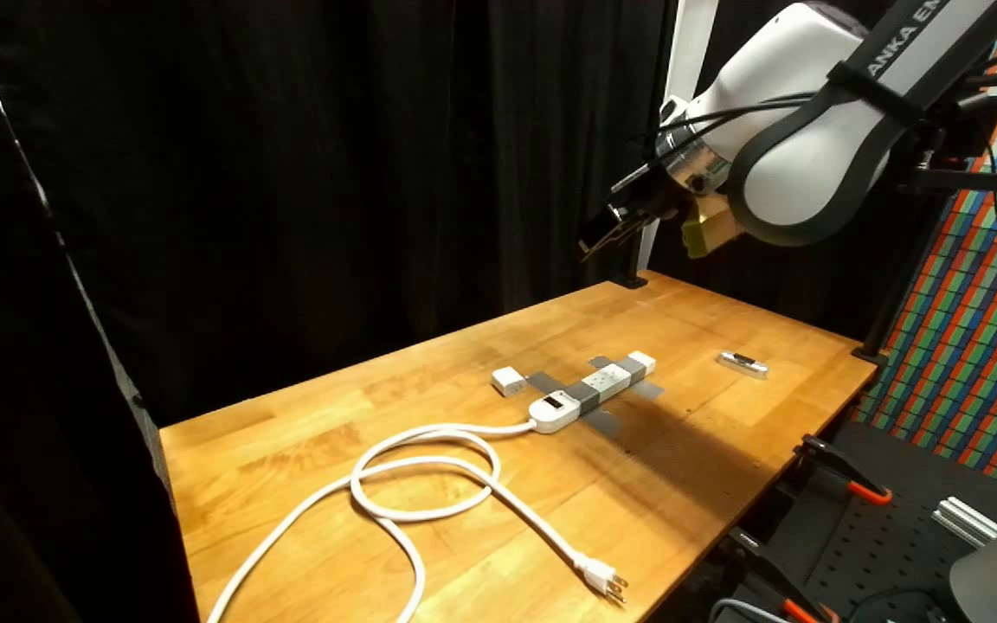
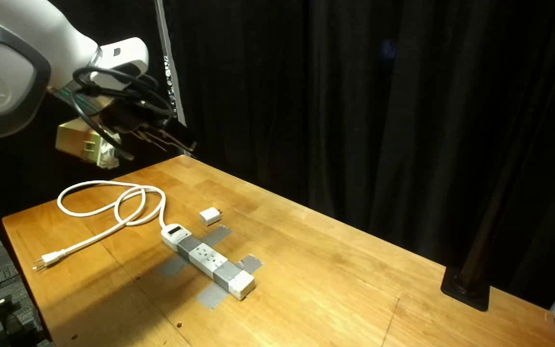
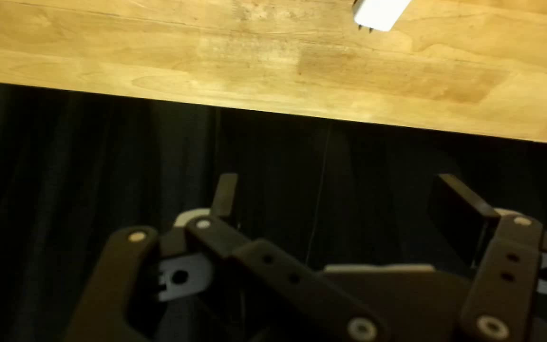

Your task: Plug the charger head into the adapter

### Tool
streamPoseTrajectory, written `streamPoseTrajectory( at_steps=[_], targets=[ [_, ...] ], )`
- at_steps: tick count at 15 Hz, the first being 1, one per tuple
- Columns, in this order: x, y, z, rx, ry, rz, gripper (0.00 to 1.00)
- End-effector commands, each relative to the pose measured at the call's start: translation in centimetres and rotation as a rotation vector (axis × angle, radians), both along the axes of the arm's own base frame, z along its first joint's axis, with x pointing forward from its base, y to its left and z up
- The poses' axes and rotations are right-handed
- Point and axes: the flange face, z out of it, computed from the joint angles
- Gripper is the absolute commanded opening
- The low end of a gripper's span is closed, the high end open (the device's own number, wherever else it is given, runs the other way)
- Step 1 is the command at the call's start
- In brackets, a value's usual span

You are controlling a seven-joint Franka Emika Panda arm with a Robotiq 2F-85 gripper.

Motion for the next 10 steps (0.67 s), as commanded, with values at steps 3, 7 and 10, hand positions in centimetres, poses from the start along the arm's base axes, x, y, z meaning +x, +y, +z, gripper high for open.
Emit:
streamPoseTrajectory(
  at_steps=[3, 7, 10],
  targets=[
    [-0.2, -3.3, -7.3, 0.019, -0.101, -0.129, 1.0],
    [-0.2, 0.4, -14.0, 0.045, -0.112, -0.115, 1.0],
    [0.1, 3.5, -17.5, 0.018, -0.136, -0.04, 1.0]
  ],
)
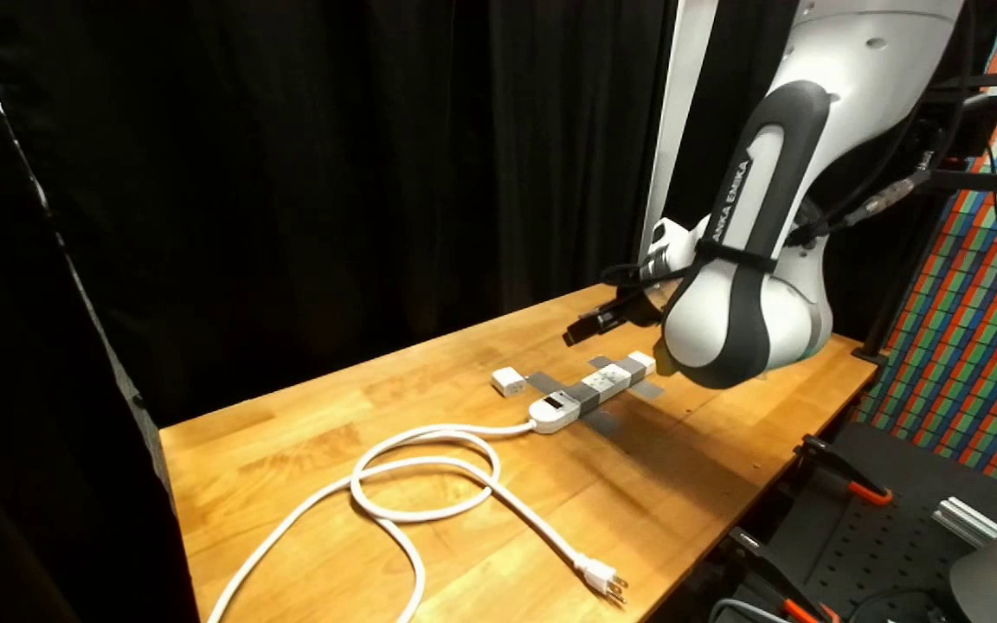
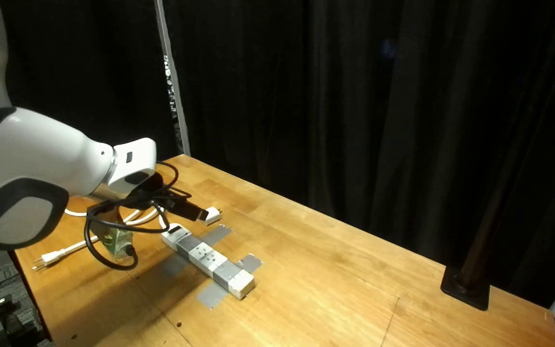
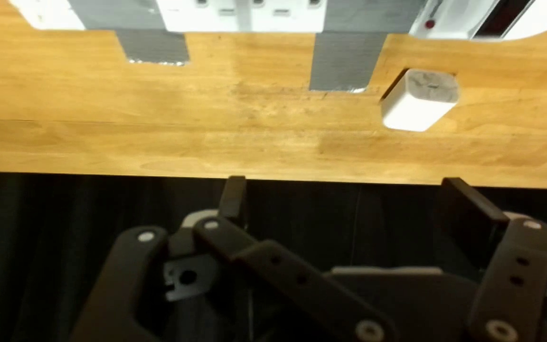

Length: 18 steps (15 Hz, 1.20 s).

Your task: Plug the charger head into the adapter

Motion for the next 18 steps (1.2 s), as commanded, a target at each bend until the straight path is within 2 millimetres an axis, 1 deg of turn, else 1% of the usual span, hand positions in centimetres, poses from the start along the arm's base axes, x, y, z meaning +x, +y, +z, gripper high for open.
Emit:
streamPoseTrajectory(
  at_steps=[1, 3, 5, 8, 10, 14, 18],
  targets=[
    [1.3, 3.4, -3.5, -0.042, -0.076, 0.075, 1.0],
    [1.7, 5.3, -4.0, -0.093, -0.121, 0.134, 1.0],
    [2.3, 6.8, -3.9, -0.136, -0.16, 0.181, 1.0],
    [3.8, 8.0, -3.8, -0.175, -0.162, 0.2, 1.0],
    [5.0, 8.0, -4.0, -0.155, -0.147, 0.172, 1.0],
    [7.5, 7.0, -5.3, -0.104, -0.089, 0.108, 1.0],
    [9.0, 5.7, -6.8, -0.07, -0.074, 0.049, 1.0]
  ],
)
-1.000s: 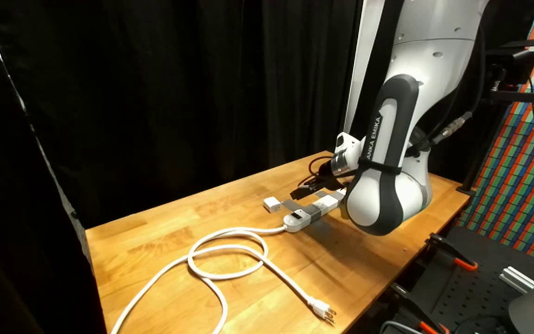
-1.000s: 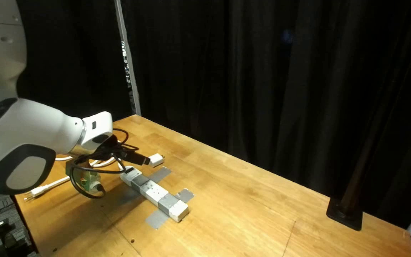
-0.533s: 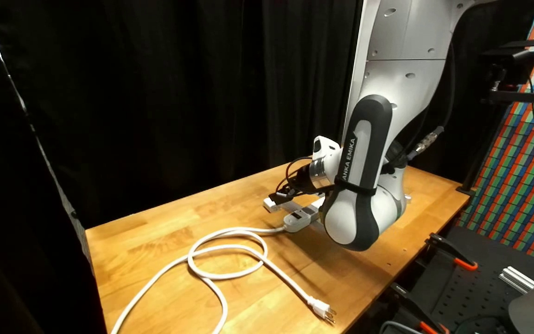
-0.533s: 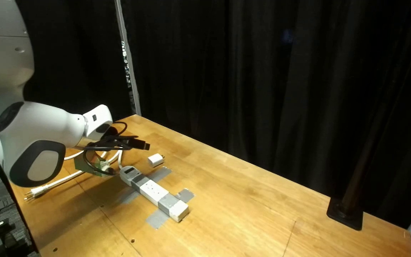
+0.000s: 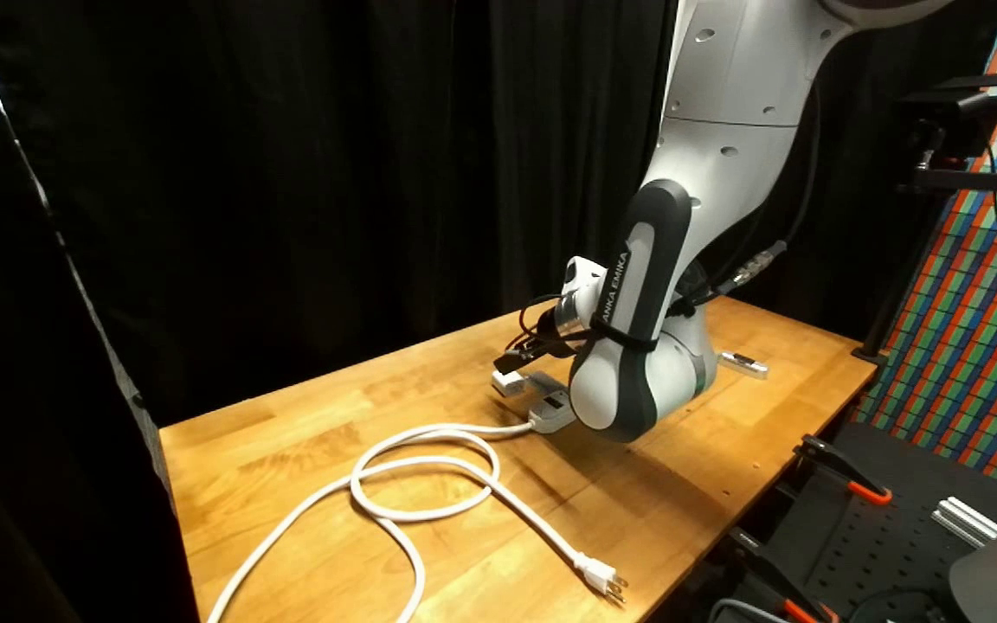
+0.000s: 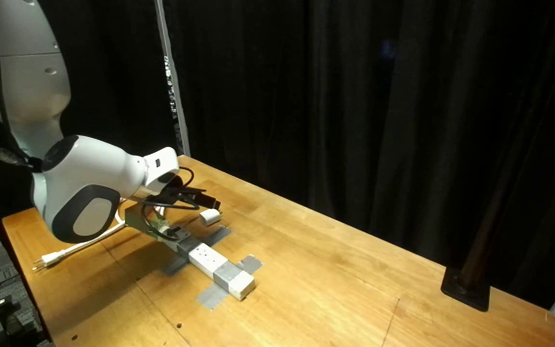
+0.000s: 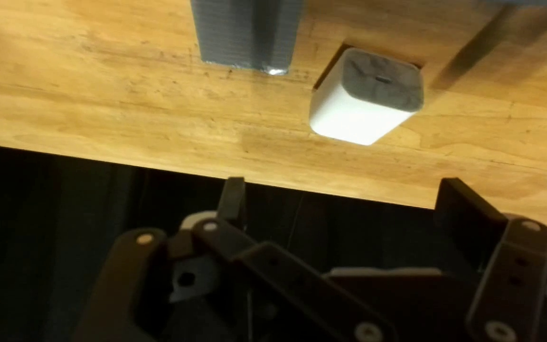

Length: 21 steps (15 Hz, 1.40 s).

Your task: Plug the charger head into the adapter

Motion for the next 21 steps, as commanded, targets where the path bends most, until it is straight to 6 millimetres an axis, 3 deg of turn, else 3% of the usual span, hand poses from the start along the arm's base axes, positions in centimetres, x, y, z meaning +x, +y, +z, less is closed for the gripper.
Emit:
streamPoseTrajectory(
  at_steps=[1, 8, 14, 21],
  targets=[
    [1.6, -0.9, -1.3, 0.028, -0.018, -0.058, 1.0],
    [1.2, -1.1, -3.7, 0.045, -0.005, -0.113, 1.0],
    [0.3, -0.7, -3.6, 0.084, 0.008, -0.161, 1.0],
    [-1.5, 1.3, -3.9, 0.12, 0.016, -0.169, 1.0]
  ],
)
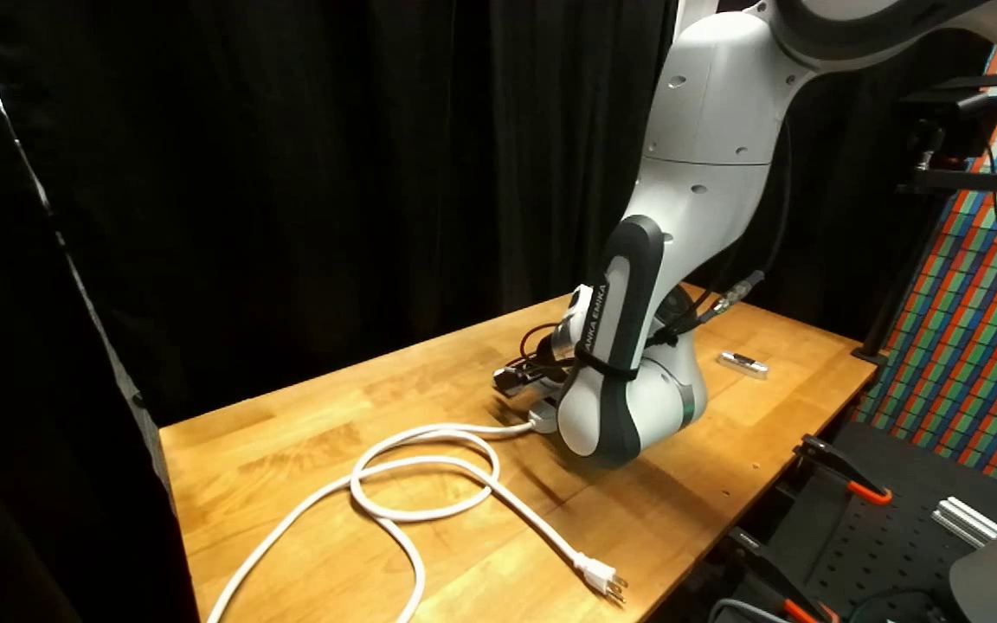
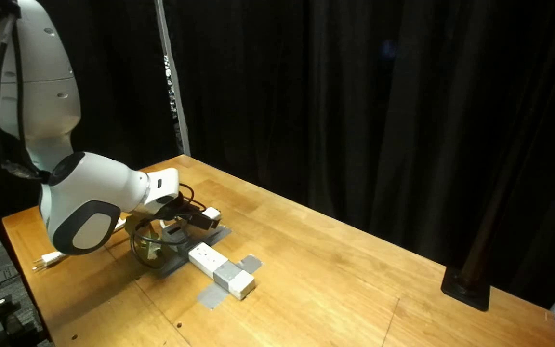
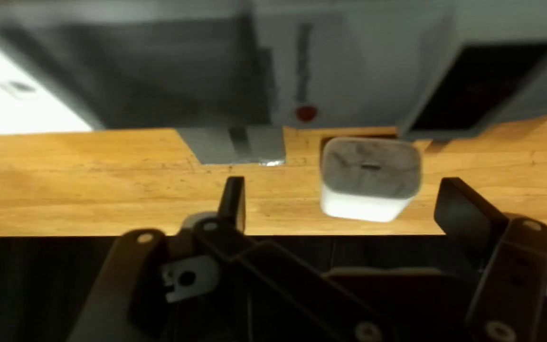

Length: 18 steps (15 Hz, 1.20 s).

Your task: Plug the charger head into the adapter

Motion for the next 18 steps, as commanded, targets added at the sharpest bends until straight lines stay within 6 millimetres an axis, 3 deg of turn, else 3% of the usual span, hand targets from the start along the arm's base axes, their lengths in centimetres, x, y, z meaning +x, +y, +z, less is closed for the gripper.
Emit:
streamPoseTrajectory(
  at_steps=[1, 9, 16, 17, 18],
  targets=[
    [-1.2, 1.1, -0.3, -0.002, -0.021, 0.001, 1.0],
    [-1.4, 2.0, -0.3, -0.074, -0.097, 0.085, 1.0],
    [-1.0, 1.4, -1.4, -0.108, -0.118, 0.112, 1.0],
    [-0.9, 1.3, -1.5, -0.107, -0.122, 0.115, 0.79],
    [-0.7, 1.2, -1.7, -0.117, -0.135, 0.119, 0.73]
  ],
)
